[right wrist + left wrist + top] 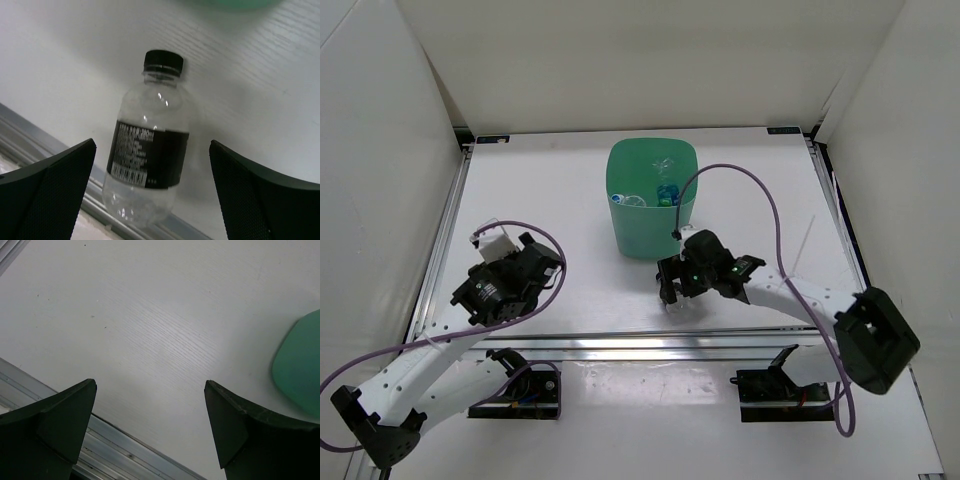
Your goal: Put the plastic bottles in the bin
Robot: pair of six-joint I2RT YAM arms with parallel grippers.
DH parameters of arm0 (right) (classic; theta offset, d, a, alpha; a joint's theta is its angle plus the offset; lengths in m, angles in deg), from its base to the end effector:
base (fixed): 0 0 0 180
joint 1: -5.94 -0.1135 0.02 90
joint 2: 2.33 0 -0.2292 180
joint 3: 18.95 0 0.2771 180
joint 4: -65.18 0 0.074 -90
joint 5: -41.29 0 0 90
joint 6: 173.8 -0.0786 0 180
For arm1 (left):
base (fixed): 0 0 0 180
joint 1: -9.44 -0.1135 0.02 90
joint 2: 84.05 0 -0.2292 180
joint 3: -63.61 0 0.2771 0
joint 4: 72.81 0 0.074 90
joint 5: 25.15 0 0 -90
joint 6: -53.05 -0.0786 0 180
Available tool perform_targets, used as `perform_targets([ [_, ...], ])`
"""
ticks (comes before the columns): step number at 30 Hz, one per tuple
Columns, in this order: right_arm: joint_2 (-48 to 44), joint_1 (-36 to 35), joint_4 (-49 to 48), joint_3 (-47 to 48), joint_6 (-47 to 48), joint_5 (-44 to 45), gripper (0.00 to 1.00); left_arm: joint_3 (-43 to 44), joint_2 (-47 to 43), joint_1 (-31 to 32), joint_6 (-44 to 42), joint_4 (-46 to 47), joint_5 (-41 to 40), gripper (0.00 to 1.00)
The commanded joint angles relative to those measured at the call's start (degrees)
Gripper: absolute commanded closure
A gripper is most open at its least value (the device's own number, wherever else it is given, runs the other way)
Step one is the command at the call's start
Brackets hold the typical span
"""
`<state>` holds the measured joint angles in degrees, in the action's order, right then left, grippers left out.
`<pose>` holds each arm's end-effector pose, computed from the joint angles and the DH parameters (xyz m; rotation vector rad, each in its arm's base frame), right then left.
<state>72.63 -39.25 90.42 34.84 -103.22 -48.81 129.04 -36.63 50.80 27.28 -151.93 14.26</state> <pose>0.2283 0.2301 0.1243 -0.5468 2.3866 0.5250 0.1815 -0.0788 0.2595 -0.6826 2.0549 0.1732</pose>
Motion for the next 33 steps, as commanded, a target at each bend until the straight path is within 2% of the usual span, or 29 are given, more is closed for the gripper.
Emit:
perform_targets([
  [1, 4.3, -0.5, -3.7, 2.8, 1.8, 0.6, 0.04, 1.4, -0.4, 0.1, -0.5, -2.0, -0.5, 0.00],
  [4, 4.9, -0.5, -2.4, 1.9, 1.8, -0.3, 0.14, 1.4, -0.9, 0.1, -0.5, -2.6, -1.0, 0.00],
  [7, 4.9, -0.5, -1.2, 0.8, 1.2, -2.5, 0.19, 1.4, -1.5, 0.1, 1.1, -3.7, -1.0, 0.00],
  [14, -4.7, -0.5, 10.9, 3.4, -1.5, -1.8, 0.45, -0.3, -2.6, 0.1, 4.4, -5.4, -2.2, 0.00],
  [16, -8.3, -0.5, 14.8, 8.8, -1.5, -1.8, 0.58, -0.9, -3.1, 0.1, 6.3, -5.4, -2.8, 0.00],
  [17, -10.3, -0.5, 18.4, 10.9, -1.5, -1.8, 0.72, -1.5, -3.1, 0.1, 7.0, -5.4, -2.8, 0.00],
  [20, -11.8, -1.0, 23.3, 21.2, -2.0, 0.6, 0.86, -2.1, -3.1, 0.1, 8.0, -4.8, -2.8, 0.00],
  [25, -8.8, -0.4, 27.8, 40.6, 3.0, 5.5, 0.88, -3.3, -1.7, 0.1, 8.0, -2.2, -3.3, 0.00],
  [27, -3.6, 0.1, 27.8, 50.2, 5.4, 6.6, 0.88, -3.3, -1.0, 0.1, 7.0, -0.5, -3.8, 0.00],
  [31, 6.7, 3.1, 27.8, 62.2, 8.8, 6.6, 0.86, -2.2, 1.3, 0.1, 5.6, 0.7, -4.3, 0.00],
  [33, 13.0, 3.8, 27.8, 66.2, 10.5, 4.5, 0.80, -1.5, 2.0, 0.1, 4.3, 1.2, -4.3, 0.00],
])
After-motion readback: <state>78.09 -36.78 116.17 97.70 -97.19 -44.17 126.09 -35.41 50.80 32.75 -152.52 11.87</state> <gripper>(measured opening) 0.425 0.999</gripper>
